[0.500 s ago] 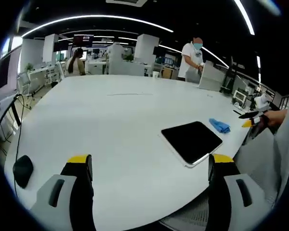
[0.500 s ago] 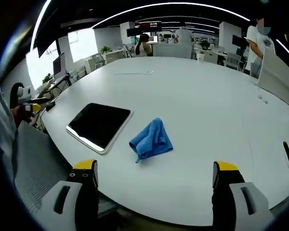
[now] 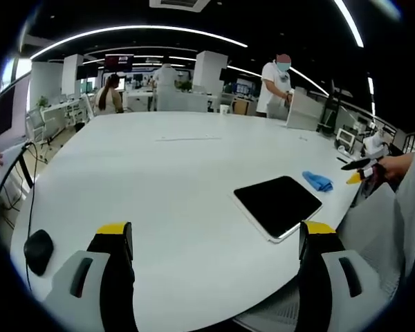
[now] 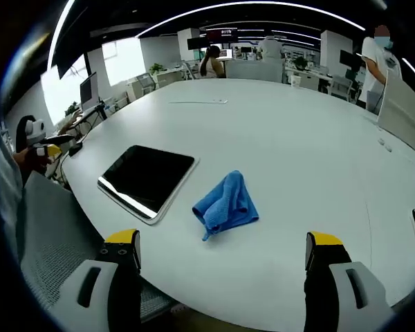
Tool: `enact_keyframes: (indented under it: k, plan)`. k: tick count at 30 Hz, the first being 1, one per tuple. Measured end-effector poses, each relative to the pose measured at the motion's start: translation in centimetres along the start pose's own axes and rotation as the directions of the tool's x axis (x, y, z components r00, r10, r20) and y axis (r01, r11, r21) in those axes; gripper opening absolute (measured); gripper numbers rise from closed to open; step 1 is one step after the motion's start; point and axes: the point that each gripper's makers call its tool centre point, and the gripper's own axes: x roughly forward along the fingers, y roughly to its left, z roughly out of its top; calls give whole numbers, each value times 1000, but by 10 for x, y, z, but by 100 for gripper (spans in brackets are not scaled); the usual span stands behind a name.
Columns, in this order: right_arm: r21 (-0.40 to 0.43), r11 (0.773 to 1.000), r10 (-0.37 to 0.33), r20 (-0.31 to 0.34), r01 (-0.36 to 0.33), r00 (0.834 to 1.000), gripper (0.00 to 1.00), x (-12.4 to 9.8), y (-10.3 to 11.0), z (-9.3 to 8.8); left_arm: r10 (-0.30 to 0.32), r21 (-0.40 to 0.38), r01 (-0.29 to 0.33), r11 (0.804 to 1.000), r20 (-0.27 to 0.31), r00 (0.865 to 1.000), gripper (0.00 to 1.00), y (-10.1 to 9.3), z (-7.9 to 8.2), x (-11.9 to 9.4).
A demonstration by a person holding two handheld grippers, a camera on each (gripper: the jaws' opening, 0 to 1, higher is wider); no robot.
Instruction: Wipe the mirror surface with the cleaning cloth until all visible marks leave the cleaned area.
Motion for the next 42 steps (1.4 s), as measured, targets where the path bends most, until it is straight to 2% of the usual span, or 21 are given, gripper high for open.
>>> enact_keyframes:
  k: [5, 12, 15, 19, 25, 32, 36, 40, 42]
  plan:
    - [6, 1000, 1, 11, -1, 1000, 98, 2, 0, 6, 15, -4, -15, 1000, -18, 1000, 99, 8, -4, -1]
    - [32, 999, -8, -10, 8, 1000, 98, 4, -2, -3, 15, -15, -16, 1000, -31, 999, 99, 7, -6, 1]
    - [19, 1000, -9, 4, 9, 1000, 98, 2, -1, 0, 12, 5, -12, 1000, -19, 1000, 99, 5, -2, 1]
    - [33, 999, -19, -2, 19, 1000, 98, 4, -9, -1, 21, -6, -21, 1000, -26, 999, 99, 7, -3, 3]
    - [28, 999, -25, 15, 25, 1000, 98, -3, -13, 5, -1, 17, 2, 1000, -42, 999, 99, 2, -3, 5]
    - [28, 999, -18, -1, 18, 1000, 98, -2, -13, -7, -26, 41, 28, 999, -68, 997, 99, -1, -10, 3]
    - [13, 1000, -1, -3, 1, 1000, 98, 0, -7, -7, -24, 4, 24, 1000, -54, 998, 99, 3, -11, 1]
    - [2, 1000, 5, -3, -5, 1000, 98, 2, -3, -5, -36, 21, 37, 999, -48, 998, 99, -5, -10, 2]
    - [4, 1000, 0, 29, 0, 1000, 98, 1, -2, 3, -52, 35, 54, 998, -48, 997, 96, -8, -9, 3]
